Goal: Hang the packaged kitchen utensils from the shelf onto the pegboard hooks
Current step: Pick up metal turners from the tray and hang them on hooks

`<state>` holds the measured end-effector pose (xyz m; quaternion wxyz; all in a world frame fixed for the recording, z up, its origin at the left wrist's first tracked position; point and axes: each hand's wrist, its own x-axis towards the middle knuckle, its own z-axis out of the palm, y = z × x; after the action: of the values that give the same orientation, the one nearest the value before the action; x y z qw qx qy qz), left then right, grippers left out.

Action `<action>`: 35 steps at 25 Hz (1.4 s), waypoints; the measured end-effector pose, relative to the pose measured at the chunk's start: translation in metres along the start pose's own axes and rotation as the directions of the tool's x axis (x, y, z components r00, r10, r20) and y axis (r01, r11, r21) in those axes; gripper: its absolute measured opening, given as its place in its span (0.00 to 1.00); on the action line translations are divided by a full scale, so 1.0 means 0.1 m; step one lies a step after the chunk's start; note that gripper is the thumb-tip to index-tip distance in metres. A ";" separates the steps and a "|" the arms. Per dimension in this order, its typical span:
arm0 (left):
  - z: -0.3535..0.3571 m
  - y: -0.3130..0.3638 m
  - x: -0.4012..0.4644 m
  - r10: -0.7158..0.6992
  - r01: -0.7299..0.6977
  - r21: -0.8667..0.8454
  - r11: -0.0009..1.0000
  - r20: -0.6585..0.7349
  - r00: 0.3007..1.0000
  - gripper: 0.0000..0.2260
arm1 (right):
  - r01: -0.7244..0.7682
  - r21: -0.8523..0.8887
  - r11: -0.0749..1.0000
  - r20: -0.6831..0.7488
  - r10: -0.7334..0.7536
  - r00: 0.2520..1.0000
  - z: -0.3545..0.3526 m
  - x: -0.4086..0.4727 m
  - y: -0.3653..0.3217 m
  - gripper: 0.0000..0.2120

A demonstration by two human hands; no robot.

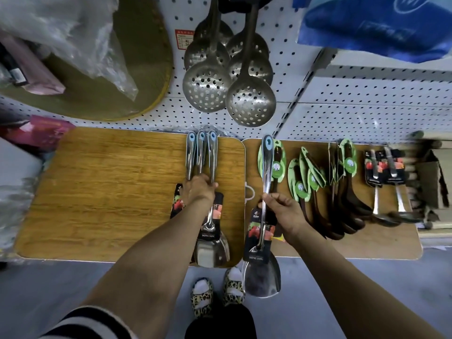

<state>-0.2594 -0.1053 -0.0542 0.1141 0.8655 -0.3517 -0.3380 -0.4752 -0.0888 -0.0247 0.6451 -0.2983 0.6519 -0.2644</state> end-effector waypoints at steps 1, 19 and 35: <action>0.01 -0.02 0.00 0.016 -0.016 -0.015 1.000 0.013 1.000 0.14 | 0.000 0.003 1.000 -0.002 0.000 1.000 0.00 -0.04 -0.01 0.08; 0.23 0.59 -2.10 0.460 -0.399 -0.274 0.875 0.215 0.861 0.07 | 0.297 0.188 0.936 -0.265 -0.242 0.933 -1.56 -1.64 -0.23 0.10; 1.90 3.15 -5.57 0.766 -0.677 -0.393 0.623 0.129 0.630 0.08 | 0.648 0.131 0.750 -0.477 -0.526 0.705 -5.82 -3.26 -0.49 0.07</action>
<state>-0.8448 0.0555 0.2226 0.3225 0.5608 -0.6275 -0.4333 -1.0577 0.0920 0.2501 0.4098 -0.3321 0.5949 -0.6065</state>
